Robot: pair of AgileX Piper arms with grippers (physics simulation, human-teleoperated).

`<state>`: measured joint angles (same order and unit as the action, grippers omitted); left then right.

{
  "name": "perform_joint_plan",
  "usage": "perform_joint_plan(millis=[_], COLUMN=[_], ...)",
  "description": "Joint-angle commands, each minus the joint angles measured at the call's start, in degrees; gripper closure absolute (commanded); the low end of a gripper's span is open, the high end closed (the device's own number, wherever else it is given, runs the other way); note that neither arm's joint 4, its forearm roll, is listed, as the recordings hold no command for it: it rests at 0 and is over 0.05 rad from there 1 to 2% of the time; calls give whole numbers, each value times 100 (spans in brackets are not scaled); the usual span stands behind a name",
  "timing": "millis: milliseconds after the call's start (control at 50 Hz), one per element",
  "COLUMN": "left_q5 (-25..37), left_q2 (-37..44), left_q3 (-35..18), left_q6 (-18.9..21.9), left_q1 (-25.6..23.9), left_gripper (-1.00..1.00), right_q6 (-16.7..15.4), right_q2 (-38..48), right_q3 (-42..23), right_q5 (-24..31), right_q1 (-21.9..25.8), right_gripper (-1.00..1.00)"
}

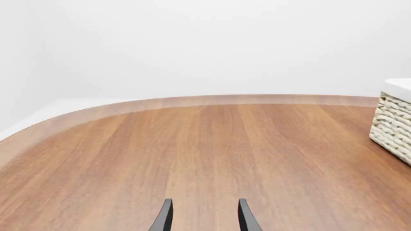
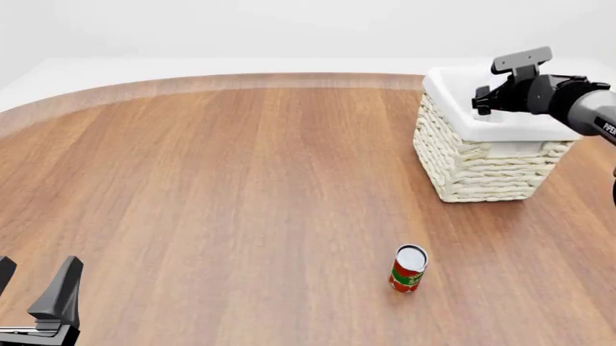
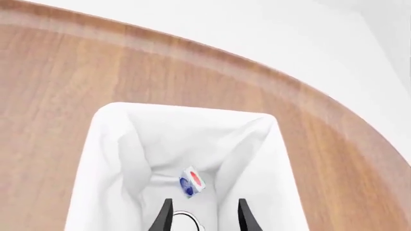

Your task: Pick up the alphabet soup and the cream cheese box, and put them in the basket.

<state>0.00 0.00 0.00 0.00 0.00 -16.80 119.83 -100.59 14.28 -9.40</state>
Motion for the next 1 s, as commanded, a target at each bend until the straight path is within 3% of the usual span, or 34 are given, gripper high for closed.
perform_joint_plan(millis=[20, 1000], left_q5=[0, 0], left_q2=[0, 0], left_q3=[0, 0], left_q6=[0, 0], left_q1=[0, 0], left_gripper=[-100, -100], right_q6=[86, 248], right_q2=[-14, 29], right_q3=[-153, -1091], right_q5=[4, 156], right_q1=[33, 227], right_gripper=[-100, -100])
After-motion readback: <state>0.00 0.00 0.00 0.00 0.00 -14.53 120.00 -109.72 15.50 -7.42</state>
